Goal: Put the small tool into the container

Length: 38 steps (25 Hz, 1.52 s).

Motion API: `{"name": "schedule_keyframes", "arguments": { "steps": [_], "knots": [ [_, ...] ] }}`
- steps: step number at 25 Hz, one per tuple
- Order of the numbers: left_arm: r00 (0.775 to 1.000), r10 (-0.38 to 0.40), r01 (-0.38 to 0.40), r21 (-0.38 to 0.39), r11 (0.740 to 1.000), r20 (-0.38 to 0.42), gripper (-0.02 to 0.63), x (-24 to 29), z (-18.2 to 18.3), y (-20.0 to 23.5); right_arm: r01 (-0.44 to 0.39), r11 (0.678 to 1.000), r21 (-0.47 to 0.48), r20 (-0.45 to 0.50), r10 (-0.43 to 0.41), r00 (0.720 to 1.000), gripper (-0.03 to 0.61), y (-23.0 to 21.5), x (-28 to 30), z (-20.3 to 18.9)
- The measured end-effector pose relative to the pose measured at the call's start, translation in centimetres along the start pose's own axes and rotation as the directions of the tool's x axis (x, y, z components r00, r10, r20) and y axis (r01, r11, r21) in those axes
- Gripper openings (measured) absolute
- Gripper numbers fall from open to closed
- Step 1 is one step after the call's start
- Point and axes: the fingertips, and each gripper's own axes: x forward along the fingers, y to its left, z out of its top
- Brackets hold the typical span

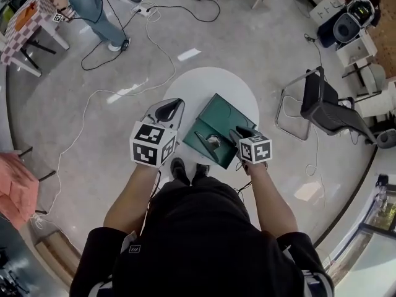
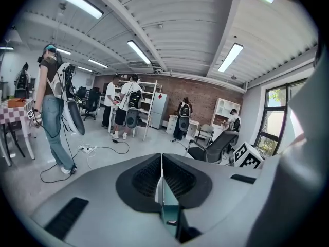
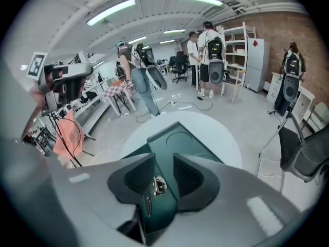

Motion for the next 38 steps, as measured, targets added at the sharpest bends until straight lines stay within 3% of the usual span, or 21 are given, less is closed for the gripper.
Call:
{"name": "schedule_keyframes", "arguments": {
  "steps": [6, 11, 22, 30, 35, 38],
  "knots": [
    [0.999, -0.013, 0.011, 0.051, 0.999, 0.048, 0.015, 0.8, 2.6, -1.4, 0.006, 1.0, -0.002, 0.176, -0.005, 0.984, 0.103, -0.6, -4.9, 4.6],
    [0.998, -0.004, -0.002, 0.077, 0.997, 0.07, 0.015, 1.3, 4.9, -2.8, -0.03, 0.999, -0.02, 0.33, 0.035, 0.943, 0.063, -0.6, -9.4, 8.5],
    [0.986, -0.002, -0.013, 0.093, 0.996, 0.168, 0.015, 1.5, 12.0, -6.4, -0.051, 0.992, -0.113, 0.612, 0.109, 0.783, 0.011, -2.0, -20.6, 17.2],
    [0.971, 0.039, -0.078, 0.159, 0.984, 0.236, 0.015, -0.3, 15.1, -7.9, -0.037, 0.987, -0.155, 0.72, 0.139, 0.68, 0.011, -1.8, -26.7, 20.0],
    [0.957, 0.042, -0.1, 0.189, 0.977, 0.286, 0.015, -2.0, 16.9, -8.9, -0.052, 0.983, -0.178, 0.784, 0.174, 0.595, 0.011, -0.7, -29.9, 20.7],
    [0.952, 0.031, -0.099, 0.21, 0.973, 0.304, 0.015, -2.4, 17.9, -9.2, -0.039, 0.974, -0.225, 0.797, 0.207, 0.567, 0.011, 0.0, -31.3, 21.8]
  ]
}}
